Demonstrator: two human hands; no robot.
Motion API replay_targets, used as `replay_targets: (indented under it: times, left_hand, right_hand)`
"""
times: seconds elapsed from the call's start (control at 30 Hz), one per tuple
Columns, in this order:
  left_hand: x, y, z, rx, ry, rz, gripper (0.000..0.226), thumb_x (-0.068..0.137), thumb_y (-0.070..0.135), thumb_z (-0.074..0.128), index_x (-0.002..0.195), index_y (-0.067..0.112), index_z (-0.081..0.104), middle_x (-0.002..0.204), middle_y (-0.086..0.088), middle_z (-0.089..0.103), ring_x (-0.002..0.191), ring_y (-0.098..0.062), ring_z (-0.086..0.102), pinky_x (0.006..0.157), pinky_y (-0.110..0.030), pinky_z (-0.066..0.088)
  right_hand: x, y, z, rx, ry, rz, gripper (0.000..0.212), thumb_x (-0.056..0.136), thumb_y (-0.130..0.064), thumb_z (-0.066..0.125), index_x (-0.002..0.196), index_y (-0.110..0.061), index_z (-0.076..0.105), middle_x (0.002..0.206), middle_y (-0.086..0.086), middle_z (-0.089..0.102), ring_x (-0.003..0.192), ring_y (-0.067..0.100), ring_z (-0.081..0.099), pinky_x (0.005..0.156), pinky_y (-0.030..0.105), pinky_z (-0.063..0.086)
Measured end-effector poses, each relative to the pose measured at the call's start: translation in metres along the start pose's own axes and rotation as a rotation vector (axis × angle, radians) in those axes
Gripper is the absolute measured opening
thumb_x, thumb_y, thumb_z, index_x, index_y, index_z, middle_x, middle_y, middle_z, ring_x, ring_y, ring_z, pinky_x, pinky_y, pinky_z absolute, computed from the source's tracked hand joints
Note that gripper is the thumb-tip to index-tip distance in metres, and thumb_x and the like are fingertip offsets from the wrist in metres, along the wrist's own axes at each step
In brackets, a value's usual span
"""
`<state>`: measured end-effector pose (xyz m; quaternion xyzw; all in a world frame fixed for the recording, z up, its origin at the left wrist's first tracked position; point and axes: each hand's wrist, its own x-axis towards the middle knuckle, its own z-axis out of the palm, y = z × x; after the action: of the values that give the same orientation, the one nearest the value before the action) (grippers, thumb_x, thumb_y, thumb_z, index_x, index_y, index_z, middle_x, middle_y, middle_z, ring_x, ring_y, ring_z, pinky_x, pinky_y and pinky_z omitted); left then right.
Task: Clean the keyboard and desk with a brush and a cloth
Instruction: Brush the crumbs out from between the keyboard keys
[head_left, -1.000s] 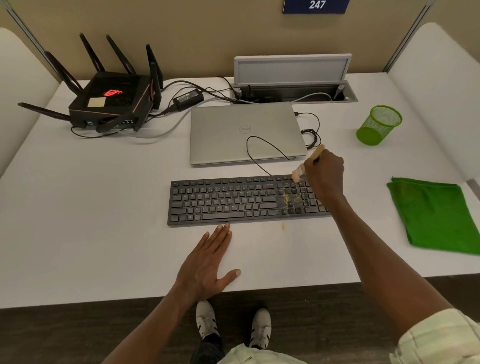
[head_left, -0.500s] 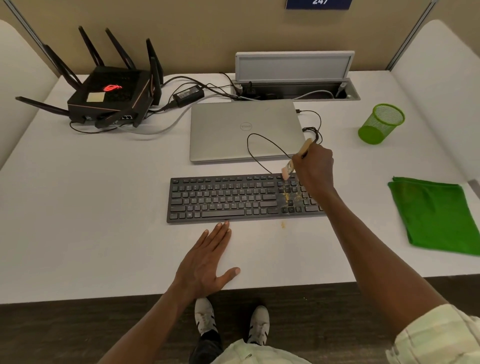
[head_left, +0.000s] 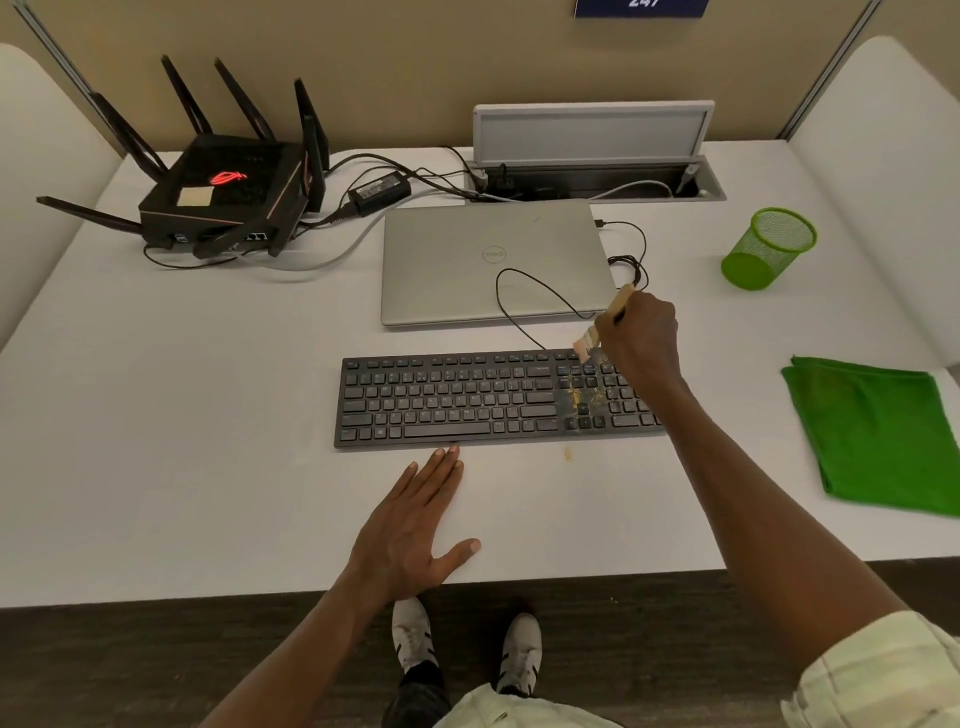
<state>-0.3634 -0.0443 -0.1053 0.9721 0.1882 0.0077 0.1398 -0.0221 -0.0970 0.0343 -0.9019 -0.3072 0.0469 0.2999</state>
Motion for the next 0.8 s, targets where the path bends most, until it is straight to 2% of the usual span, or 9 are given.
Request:
replay_targets:
  times: [0.13, 0.23, 0.33, 0.43, 0.53, 0.6, 0.7, 0.8]
  left_hand:
    - [0.000, 0.000, 0.000, 0.006, 0.004, 0.000, 0.091, 0.099, 0.073, 0.031, 0.163, 0.011, 0.013, 0.172, -0.004, 0.000, 0.158, -0.015, -0.001, 0.126, -0.038, 0.007]
    - [0.000, 0.000, 0.000, -0.002, 0.001, -0.003, 0.092, 0.099, 0.074, 0.031, 0.163, 0.011, 0.012, 0.172, -0.004, 0.000, 0.158, -0.014, -0.002, 0.126, -0.038, 0.007]
    - [0.000, 0.000, 0.000, -0.002, 0.004, -0.004, 0.092, 0.099, 0.074, 0.031, 0.163, 0.011, 0.012, 0.172, -0.004, 0.000, 0.158, -0.014, -0.002, 0.125, -0.038, 0.007]
    - [0.000, 0.000, 0.000, 0.001, 0.007, -0.004, 0.091, 0.099, 0.074, 0.031, 0.163, 0.011, 0.013, 0.172, -0.004, 0.001, 0.158, -0.015, 0.000, 0.125, -0.038, 0.007]
    - [0.000, 0.000, 0.000, 0.004, 0.006, -0.004, 0.091, 0.099, 0.073, 0.031, 0.163, 0.011, 0.013, 0.172, -0.004, 0.001, 0.158, -0.014, -0.001, 0.126, -0.037, 0.006]
    - [0.000, 0.000, 0.000, 0.004, 0.002, -0.006, 0.091, 0.099, 0.074, 0.030, 0.163, 0.012, 0.012, 0.172, -0.004, 0.000, 0.158, -0.014, -0.002, 0.126, -0.037, 0.006]
    - [0.000, 0.001, 0.000, 0.002, 0.011, -0.006, 0.091, 0.099, 0.073, 0.031, 0.163, 0.011, 0.013, 0.172, -0.004, 0.001, 0.158, -0.014, -0.001, 0.126, -0.036, 0.005]
    - [0.000, 0.001, -0.001, 0.000, 0.007, -0.006, 0.091, 0.099, 0.074, 0.032, 0.163, 0.012, 0.012, 0.172, -0.003, 0.000, 0.158, -0.014, -0.002, 0.126, -0.035, 0.004]
  right_hand:
    - [0.002, 0.003, -0.003, -0.002, 0.029, -0.012, 0.019, 0.083, -0.010, 0.057, 0.066, -0.006, 0.050, 0.054, -0.006, 0.043, 0.047, 0.006, 0.039, 0.044, 0.022, 0.024]
    - [0.003, 0.003, 0.002, 0.020, 0.043, -0.008, 0.018, 0.087, -0.011, 0.051, 0.070, -0.007, 0.050, 0.056, -0.003, 0.044, 0.048, 0.008, 0.039, 0.044, 0.020, 0.022]
    - [0.000, 0.005, 0.000, -0.014, 0.002, -0.034, 0.011, 0.082, -0.009, 0.053, 0.070, -0.007, 0.052, 0.054, -0.005, 0.045, 0.047, 0.007, 0.041, 0.044, 0.021, 0.024]
    - [0.003, 0.008, -0.005, -0.043, 0.048, -0.025, 0.013, 0.082, -0.010, 0.055, 0.071, -0.007, 0.051, 0.056, -0.001, 0.047, 0.052, 0.019, 0.043, 0.046, 0.023, 0.024]
    - [0.006, 0.012, -0.006, -0.028, 0.102, 0.000, 0.016, 0.089, -0.010, 0.050, 0.074, -0.006, 0.054, 0.061, 0.004, 0.049, 0.059, 0.024, 0.046, 0.046, 0.023, 0.023]
    - [0.004, 0.016, -0.005, -0.039, 0.073, 0.000, 0.021, 0.087, -0.008, 0.051, 0.067, -0.006, 0.047, 0.055, 0.001, 0.045, 0.055, 0.025, 0.045, 0.045, 0.025, 0.023]
    - [0.002, 0.019, -0.009, -0.036, 0.063, 0.018, 0.029, 0.081, -0.008, 0.056, 0.057, -0.012, 0.039, 0.052, -0.001, 0.042, 0.048, 0.014, 0.039, 0.046, 0.026, 0.024]
    - [0.010, 0.020, -0.005, 0.008, 0.086, 0.098, 0.018, 0.082, -0.014, 0.055, 0.066, -0.006, 0.057, 0.059, 0.003, 0.057, 0.050, 0.005, 0.041, 0.046, 0.022, 0.024]
